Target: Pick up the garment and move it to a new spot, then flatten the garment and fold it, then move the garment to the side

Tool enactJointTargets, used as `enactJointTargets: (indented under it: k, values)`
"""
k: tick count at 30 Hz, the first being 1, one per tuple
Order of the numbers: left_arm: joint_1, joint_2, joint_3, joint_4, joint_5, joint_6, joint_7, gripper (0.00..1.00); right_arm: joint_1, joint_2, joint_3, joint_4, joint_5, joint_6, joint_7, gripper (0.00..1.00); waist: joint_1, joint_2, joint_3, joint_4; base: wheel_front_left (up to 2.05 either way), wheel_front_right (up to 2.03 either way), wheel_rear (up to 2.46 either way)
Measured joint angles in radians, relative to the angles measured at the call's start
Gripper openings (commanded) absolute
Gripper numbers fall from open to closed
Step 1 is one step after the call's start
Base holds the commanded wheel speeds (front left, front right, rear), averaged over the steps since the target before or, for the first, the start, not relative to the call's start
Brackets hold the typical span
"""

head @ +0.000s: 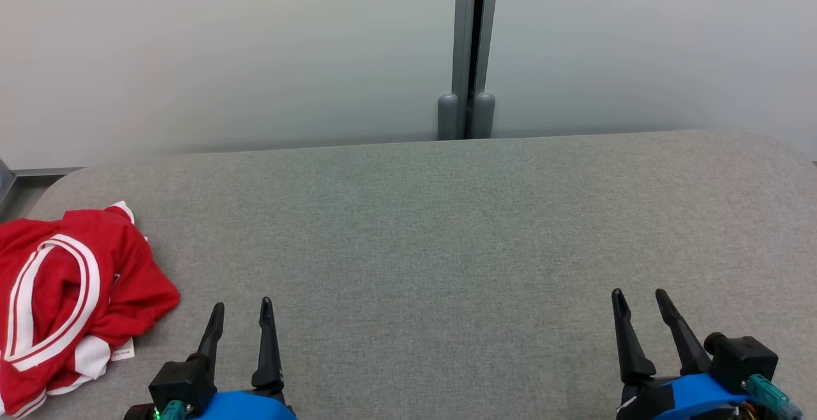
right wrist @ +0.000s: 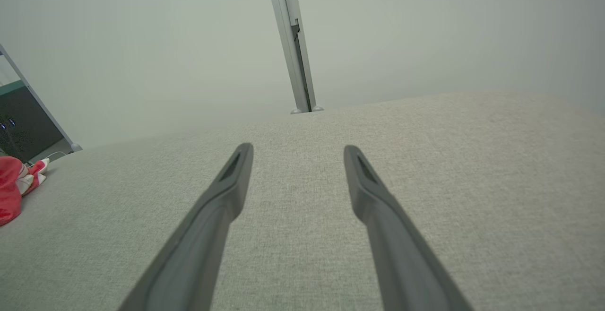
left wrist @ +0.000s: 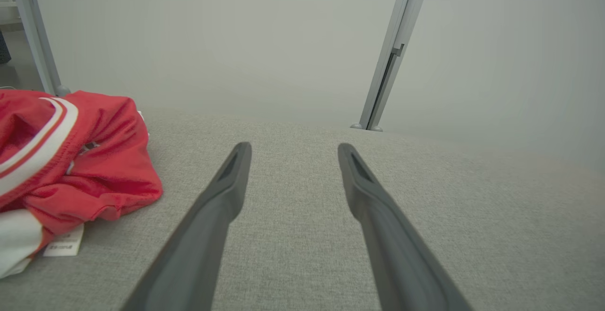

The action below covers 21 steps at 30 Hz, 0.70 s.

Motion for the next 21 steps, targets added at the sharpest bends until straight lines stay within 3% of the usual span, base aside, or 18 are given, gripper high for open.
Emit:
enactJointTargets:
  k: [21]
  values:
    - [0.003, 0.007, -0.014, 0.001, 0.01, 0.007, -0.007, 1.0, 0.008, -0.001, -0.007, 0.007, -0.022, 0.0, -0.008, 1.0, 0.0001, 0.0, -0.007, 0.022, 0.0, 0.0, 0.0]
